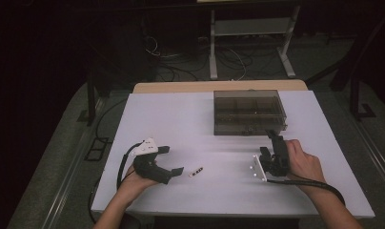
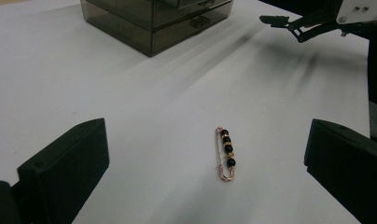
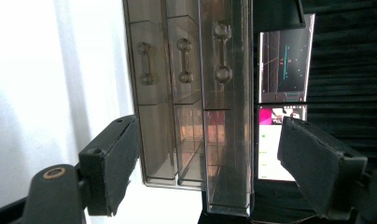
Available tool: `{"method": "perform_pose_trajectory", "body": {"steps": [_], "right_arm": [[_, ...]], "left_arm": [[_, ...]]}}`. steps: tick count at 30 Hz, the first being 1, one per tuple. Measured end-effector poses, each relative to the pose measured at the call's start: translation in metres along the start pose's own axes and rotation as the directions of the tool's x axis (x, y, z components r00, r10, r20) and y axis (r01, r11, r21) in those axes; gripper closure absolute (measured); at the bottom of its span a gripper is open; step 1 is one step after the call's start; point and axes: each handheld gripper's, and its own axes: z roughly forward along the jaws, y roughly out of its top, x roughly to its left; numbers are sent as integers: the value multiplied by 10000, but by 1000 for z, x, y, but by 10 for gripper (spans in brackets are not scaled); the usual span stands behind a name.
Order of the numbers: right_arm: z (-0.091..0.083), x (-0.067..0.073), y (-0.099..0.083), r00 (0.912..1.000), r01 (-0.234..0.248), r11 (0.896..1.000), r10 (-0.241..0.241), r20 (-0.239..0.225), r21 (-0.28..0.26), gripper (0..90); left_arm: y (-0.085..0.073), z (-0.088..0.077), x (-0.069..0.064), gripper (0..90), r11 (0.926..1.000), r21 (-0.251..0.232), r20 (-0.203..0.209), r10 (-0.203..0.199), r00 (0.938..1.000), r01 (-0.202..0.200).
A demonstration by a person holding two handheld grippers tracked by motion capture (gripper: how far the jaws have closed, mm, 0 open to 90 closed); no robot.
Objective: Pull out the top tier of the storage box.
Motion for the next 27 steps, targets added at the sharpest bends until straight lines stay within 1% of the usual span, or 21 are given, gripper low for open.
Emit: {"method": "perform_pose_trajectory", "body": {"steps": [2, 7, 10, 12, 14, 18, 23, 27], "right_arm": [[-2, 1, -1, 10000, -67, 10000, 67, 51, -5, 202], [-4, 2, -2, 9997, -243, 9997, 242, -59, -53, 202], [-3, 0, -1, 9983, -560, 9984, 559, -161, -83, 202], [-3, 0, -1, 9966, -801, 9965, 796, -213, -219, 203], [-3, 0, 0, 9926, -1150, 9930, 1138, -435, -273, 203], [-2, -1, 0, 9874, -1465, 9887, 1442, -648, -320, 203], [-3, -2, -1, 9753, -2062, 9780, 2028, -877, -327, 203], [-2, -4, -2, 9680, -2329, 9718, 2282, -1043, -358, 203]], "left_arm": [[0, 0, 0, 0, 10000, 10, -2, 7, 10000, -7], [0, 0, 0, 0, 10000, 12, -9, 23, 10000, -23], [0, 0, 0, 0, 10000, 15, -8, 33, 10000, -33], [0, 0, 0, 0, 10000, 24, 7, 31, 10000, -31], [0, 1, 0, 0, 10000, 39, 13, 49, 10000, -49], [0, 1, -1, 0, 10000, 32, 13, 82, 10000, -82], [0, 1, -1, 0, 10000, 21, 17, 68, 10000, -68], [0, 1, 0, 0, 10000, 50, 11, 84, 10000, -84]]}}
